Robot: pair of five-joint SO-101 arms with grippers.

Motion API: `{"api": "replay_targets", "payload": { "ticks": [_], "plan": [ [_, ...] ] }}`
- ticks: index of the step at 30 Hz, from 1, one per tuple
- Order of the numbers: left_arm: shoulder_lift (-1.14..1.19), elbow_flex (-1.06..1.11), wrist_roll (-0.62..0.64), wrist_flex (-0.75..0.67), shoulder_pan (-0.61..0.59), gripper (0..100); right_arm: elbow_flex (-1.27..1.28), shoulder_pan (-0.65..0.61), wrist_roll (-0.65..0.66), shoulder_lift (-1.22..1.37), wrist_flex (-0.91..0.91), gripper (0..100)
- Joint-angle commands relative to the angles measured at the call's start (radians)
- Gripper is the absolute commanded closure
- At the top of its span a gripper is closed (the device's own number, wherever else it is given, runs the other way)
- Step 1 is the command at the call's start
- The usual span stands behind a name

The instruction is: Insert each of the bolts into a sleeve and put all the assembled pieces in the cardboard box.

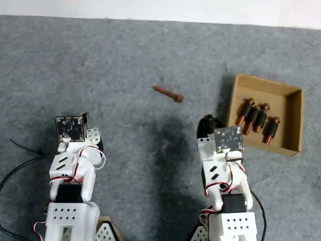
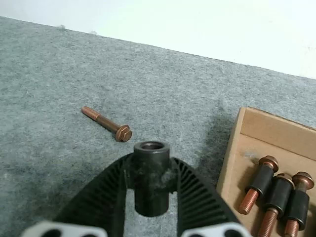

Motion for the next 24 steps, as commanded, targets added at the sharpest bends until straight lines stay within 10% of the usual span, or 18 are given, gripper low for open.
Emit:
{"api": "replay_targets", "payload": {
  "ticks": [1, 24],
  "plan": [
    [-0.015, -0.038, -0.005, 0.002, 0.004, 99, 0.074, 0.01, 0.0, -0.016, 0.002, 99.4],
    [-0.015, -0.056, 0.0, 0.005, -0.058, 99, 0.074, 0.01, 0.0, -0.016, 0.002, 99.4]
  ]
}}
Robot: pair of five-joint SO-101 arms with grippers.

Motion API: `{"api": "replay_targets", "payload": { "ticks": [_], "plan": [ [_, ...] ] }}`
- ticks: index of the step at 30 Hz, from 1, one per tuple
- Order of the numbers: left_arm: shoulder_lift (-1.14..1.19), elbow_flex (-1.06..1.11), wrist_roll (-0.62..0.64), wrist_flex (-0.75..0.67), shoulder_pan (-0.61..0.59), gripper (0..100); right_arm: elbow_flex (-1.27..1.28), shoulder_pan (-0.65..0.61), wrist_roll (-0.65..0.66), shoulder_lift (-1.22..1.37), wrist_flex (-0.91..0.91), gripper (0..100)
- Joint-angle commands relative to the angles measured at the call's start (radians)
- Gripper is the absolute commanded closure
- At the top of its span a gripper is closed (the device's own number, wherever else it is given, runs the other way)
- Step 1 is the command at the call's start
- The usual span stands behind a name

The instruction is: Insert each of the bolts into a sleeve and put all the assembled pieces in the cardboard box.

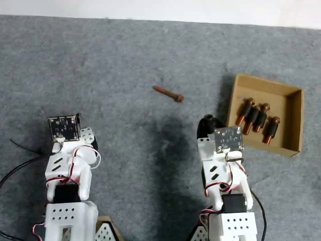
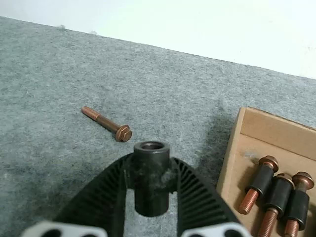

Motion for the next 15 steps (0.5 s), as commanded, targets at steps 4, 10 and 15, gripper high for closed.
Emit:
{"api": "replay_targets", "payload": {
  "ticks": [4, 10, 15],
  "plan": [
    [-0.015, -0.05, -0.002, 0.002, 0.01, 99, 0.074, 0.01, 0.0, -0.016, 0.002, 99.4],
    [-0.015, -0.048, -0.008, 0.003, 0.002, 99, 0.074, 0.01, 0.0, -0.016, 0.002, 99.4],
    [-0.005, -0.058, -0.169, 0.055, -0.005, 99, 0.074, 0.01, 0.0, -0.016, 0.002, 99.4]
  ]
}}
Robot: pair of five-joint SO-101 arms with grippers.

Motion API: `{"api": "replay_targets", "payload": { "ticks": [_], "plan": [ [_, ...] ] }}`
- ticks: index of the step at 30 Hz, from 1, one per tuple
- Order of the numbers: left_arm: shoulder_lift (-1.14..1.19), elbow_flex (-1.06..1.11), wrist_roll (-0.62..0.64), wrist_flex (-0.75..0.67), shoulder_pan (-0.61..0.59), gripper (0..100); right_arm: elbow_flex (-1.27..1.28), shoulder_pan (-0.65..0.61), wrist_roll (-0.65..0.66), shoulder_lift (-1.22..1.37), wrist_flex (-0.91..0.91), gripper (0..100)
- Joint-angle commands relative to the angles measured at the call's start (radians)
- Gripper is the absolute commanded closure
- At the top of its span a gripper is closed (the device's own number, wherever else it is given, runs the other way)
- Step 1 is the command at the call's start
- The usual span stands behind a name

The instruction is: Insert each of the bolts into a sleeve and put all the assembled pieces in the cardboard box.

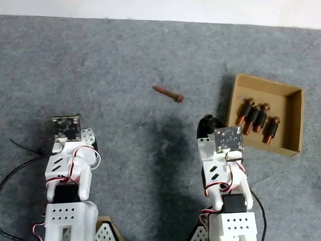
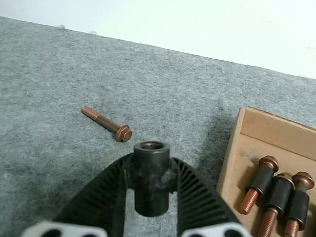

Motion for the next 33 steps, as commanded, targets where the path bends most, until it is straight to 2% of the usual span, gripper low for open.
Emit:
{"api": "replay_targets", "payload": {
  "ticks": [1, 5, 9, 14, 20, 23, 26, 30, 33],
  "plan": [
    [-0.005, -0.061, -0.091, 0.029, -0.004, 99, 0.074, 0.01, 0.0, -0.016, 0.002, 99.4],
    [0.038, -0.114, -0.091, 0.049, -0.004, 99, 0.074, 0.01, 0.0, -0.016, 0.002, 99.4],
    [0.199, -0.208, -0.114, 0.043, 0.047, 99, 0.074, 0.01, 0.0, -0.016, 0.002, 99.4],
    [0.392, -0.32, -0.235, 0.02, 0.225, 99, 0.076, 0.01, 0.0, -0.015, 0.002, 99.4],
    [0.568, -0.545, -0.459, 0.003, 0.46, 99, 0.091, 0.01, 0.0, -0.016, -0.001, 99.3],
    [0.753, -0.728, -0.531, 0.064, 0.516, 96, 0.093, 0.01, 0.0, -0.016, -0.001, 99.3],
    [1.001, -0.964, -0.595, 0.198, 0.547, 90, 0.093, 0.008, 0.0, -0.016, -0.001, 99.3],
    [1.346, -1.287, -0.706, 0.354, 0.599, 90, 0.093, 0.005, 0.0, -0.016, -0.002, 99.3],
    [1.577, -1.508, -0.723, 0.42, 0.61, 90, 0.091, 0.005, 0.0, -0.016, -0.002, 99.3]
  ]
}}
